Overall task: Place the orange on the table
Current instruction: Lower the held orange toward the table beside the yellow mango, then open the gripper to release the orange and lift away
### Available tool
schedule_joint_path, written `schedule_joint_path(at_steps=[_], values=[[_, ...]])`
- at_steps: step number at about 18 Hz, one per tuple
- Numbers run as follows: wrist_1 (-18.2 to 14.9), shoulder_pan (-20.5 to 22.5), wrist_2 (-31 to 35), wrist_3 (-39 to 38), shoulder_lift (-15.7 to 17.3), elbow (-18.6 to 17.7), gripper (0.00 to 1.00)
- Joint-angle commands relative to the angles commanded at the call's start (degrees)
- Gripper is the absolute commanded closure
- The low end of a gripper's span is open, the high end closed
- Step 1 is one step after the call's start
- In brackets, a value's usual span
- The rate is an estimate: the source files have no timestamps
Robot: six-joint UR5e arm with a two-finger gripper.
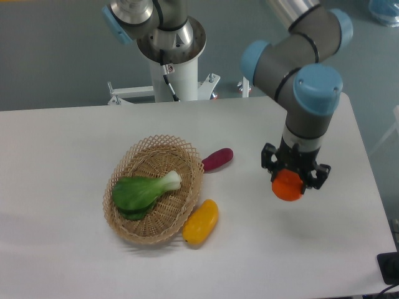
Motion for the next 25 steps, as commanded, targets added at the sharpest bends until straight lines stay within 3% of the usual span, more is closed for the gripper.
schedule_joint_path(at_steps=[2, 4, 10, 13, 22, 24, 25], values=[[2.6, -0.4, -0.1, -3.1, -1.3, -0.1, 0.34], [3.1, -0.7, 0.2, -3.7, -2.6, -0.9, 0.34], [3.7, -1.4, 0.7, -4.0, -4.1, -2.3, 0.36], [3.7, -1.6, 2.5, -3.7, -4.3, -3.0, 0.3], [4.1, -2.1, 2.5, -4.1, -5.0, -3.6, 0.28], [4.5, -2.1, 2.5, -4.0, -5.0, -3.8, 0.23], [4.7, -2.1, 2.6, -3.8, -5.0, -3.8, 0.16]])
